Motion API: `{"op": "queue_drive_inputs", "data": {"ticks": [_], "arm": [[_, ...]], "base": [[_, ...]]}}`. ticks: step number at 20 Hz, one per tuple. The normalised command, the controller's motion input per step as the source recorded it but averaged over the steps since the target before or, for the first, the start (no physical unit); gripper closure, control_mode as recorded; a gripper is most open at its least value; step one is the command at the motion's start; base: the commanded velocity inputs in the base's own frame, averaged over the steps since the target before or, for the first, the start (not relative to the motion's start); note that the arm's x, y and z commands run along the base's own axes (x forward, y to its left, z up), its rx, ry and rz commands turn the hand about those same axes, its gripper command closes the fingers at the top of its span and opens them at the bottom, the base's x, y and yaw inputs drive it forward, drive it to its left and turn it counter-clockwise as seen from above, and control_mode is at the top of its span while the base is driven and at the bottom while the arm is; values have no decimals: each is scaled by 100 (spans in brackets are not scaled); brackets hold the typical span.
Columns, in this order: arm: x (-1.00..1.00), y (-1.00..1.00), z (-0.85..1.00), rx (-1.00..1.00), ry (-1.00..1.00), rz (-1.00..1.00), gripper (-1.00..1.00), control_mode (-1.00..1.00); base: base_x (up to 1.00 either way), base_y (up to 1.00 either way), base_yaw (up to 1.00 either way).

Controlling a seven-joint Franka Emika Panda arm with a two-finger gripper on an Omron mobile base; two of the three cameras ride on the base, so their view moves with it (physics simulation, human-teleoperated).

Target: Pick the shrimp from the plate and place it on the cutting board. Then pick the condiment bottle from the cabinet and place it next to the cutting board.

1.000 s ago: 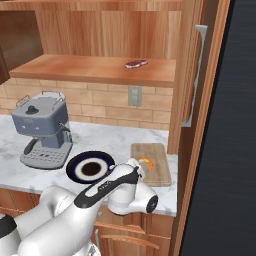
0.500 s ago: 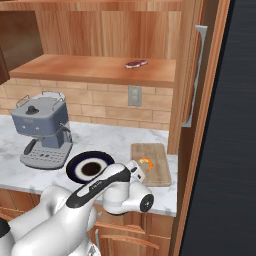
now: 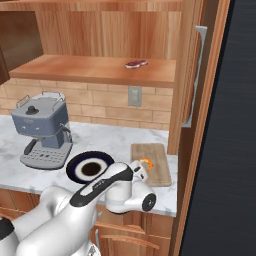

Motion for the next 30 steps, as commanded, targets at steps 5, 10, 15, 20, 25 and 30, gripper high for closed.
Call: {"op": "queue_drive_inputs", "data": {"ticks": [5, 10, 15, 20, 25, 30], "arm": [[0, 0, -10, 0, 0, 0, -100, -100], [0, 0, 0, 0, -1, 0, -100, -100], [-6, 0, 2, 0, -3, -1, -100, -100], [-15, 0, 15, -1, -7, -2, -100, -100], [-19, 0, 32, -3, -3, -3, -100, -100], [-14, 0, 48, -14, 0, -6, -100, -100]], "base": [[0, 0, 0], [0, 0, 0], [0, 0, 0], [0, 0, 0], [0, 0, 0], [0, 0, 0]]}}
